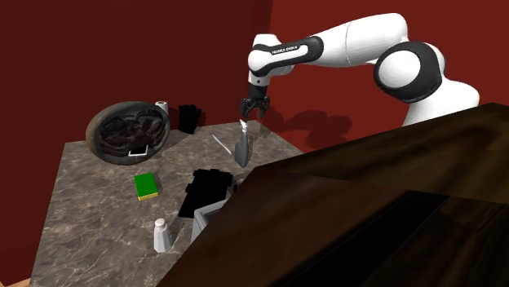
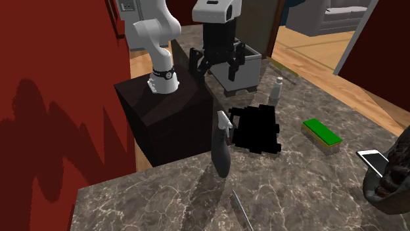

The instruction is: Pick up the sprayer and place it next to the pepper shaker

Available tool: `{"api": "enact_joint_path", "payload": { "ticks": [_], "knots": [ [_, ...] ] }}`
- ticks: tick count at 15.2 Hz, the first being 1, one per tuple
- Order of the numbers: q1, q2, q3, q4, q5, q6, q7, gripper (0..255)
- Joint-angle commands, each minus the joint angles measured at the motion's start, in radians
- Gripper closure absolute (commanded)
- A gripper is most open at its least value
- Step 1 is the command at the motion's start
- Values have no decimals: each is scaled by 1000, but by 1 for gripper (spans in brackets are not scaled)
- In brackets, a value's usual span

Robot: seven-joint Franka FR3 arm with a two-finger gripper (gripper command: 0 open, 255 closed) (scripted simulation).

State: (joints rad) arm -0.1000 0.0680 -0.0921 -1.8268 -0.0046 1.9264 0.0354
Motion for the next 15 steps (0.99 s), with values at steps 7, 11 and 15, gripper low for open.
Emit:
{"api": "enact_joint_path", "payload": {
  "ticks": [7, 11, 15],
  "knots": [
    [-29, 239, -17, 217, 28, 25, -14, 0],
    [-30, 253, -16, 182, 29, 73, -15, 0],
    [-30, 259, -16, 170, 30, 92, -16, 0]
  ]
}}
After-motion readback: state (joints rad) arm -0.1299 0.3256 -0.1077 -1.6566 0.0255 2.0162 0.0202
